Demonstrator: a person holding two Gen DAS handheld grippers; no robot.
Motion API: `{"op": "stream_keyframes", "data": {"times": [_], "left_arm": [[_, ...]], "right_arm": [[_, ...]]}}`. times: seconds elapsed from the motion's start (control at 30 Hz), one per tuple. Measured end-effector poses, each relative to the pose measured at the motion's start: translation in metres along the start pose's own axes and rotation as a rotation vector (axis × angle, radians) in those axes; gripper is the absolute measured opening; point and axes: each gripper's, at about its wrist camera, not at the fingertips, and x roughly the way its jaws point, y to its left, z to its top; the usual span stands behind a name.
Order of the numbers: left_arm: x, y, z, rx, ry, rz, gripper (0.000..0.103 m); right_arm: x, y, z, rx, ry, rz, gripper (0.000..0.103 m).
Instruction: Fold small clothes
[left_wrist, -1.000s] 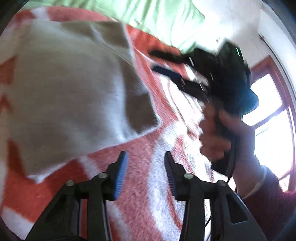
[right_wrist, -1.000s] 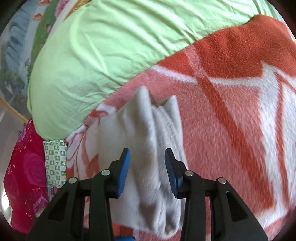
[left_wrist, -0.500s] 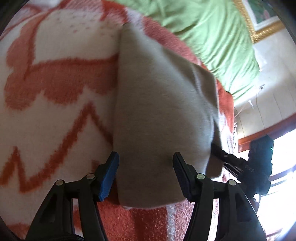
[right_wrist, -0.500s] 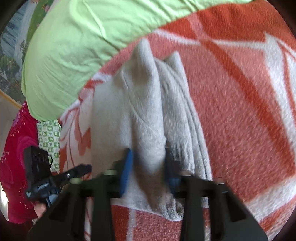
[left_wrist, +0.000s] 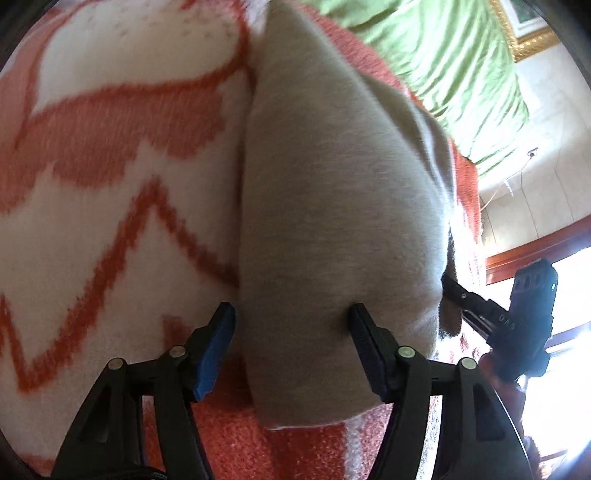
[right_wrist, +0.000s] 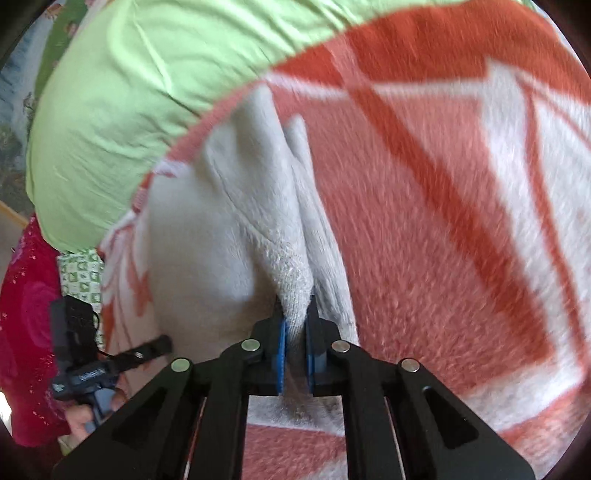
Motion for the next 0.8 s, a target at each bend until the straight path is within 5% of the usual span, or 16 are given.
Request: {"op": "stream_keyframes", "data": {"times": [0.23,0.37,0.6,0.8], "left_arm": [[-0.021,0.002,0.016,0.007,-0.057,0.001,0.066],[-0.033,0.001,0.041,-0.02,-0.085,-0.016,0.067],[-0.033,-0.007,0.094,-0.034,-0.143,0.029,0.074],[-0.018,-0.004,0.145,-0.04,-0.207,0.181,0.074]], "right_arm": [[-0.035,0.018,0.008,-0.025,-0.096,-0.035,0.024],[-0.037,0.021,0.03,-0.025,-0.136,-0.013,0.045],[0.001,0.035,0.077,-0.044,-0.156,-0.015,0.046],[0.036,0.034,0.104,-0.077,-0.145,-0.086,0.046]]}}
